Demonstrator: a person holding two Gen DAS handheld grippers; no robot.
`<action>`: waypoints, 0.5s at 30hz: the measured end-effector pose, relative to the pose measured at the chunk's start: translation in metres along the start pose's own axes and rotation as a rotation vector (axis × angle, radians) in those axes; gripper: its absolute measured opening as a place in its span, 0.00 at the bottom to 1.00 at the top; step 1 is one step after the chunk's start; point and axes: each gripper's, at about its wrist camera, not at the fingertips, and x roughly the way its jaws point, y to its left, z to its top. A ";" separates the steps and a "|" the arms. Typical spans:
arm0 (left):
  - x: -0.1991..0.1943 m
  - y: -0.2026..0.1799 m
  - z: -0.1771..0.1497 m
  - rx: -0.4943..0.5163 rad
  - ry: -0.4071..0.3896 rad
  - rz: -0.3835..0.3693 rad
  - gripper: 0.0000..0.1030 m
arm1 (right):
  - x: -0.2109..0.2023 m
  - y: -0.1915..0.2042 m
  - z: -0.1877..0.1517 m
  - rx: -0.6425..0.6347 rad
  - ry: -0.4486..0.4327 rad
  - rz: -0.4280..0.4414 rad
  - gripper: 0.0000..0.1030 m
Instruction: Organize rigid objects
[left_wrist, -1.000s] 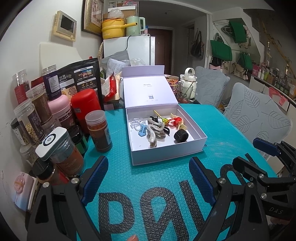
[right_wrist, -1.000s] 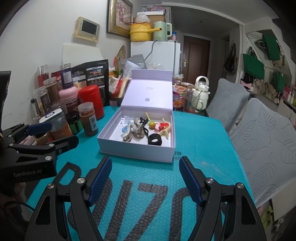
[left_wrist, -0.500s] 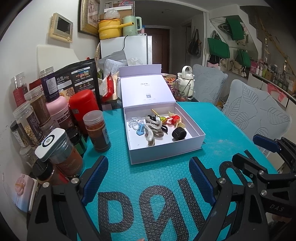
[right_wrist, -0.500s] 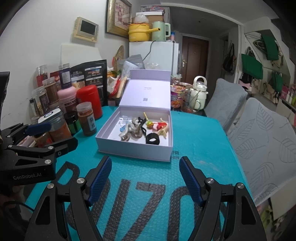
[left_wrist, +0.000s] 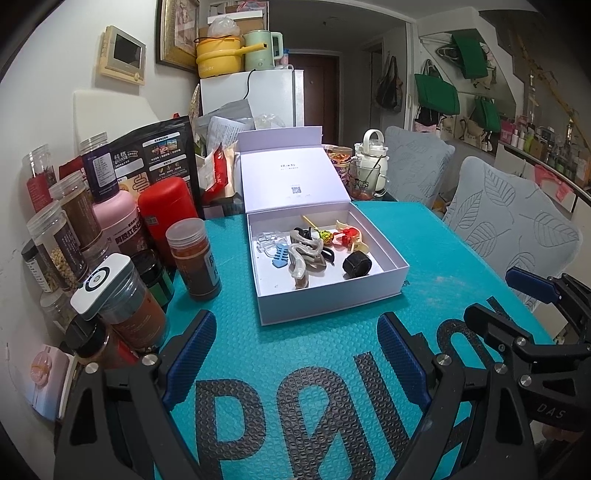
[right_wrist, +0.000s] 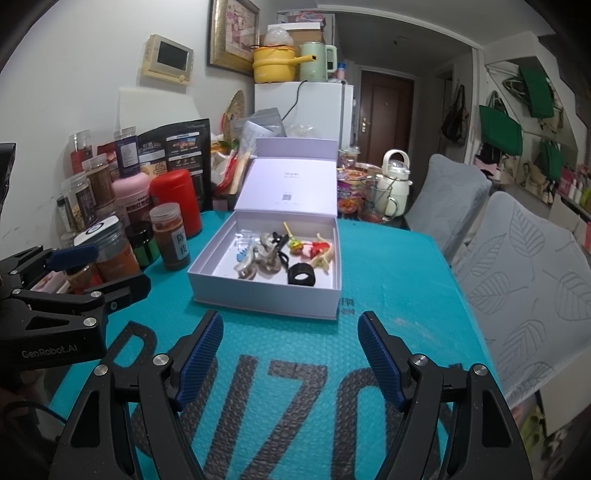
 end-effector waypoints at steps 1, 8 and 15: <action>0.001 0.000 0.000 -0.002 0.005 0.002 0.87 | 0.000 0.000 0.000 0.000 0.001 -0.002 0.74; 0.006 0.001 -0.001 -0.002 0.018 0.021 0.87 | 0.003 -0.001 -0.002 0.002 0.009 -0.005 0.74; 0.009 0.000 -0.001 0.001 0.028 0.007 0.87 | 0.006 -0.001 -0.001 -0.009 0.016 -0.009 0.74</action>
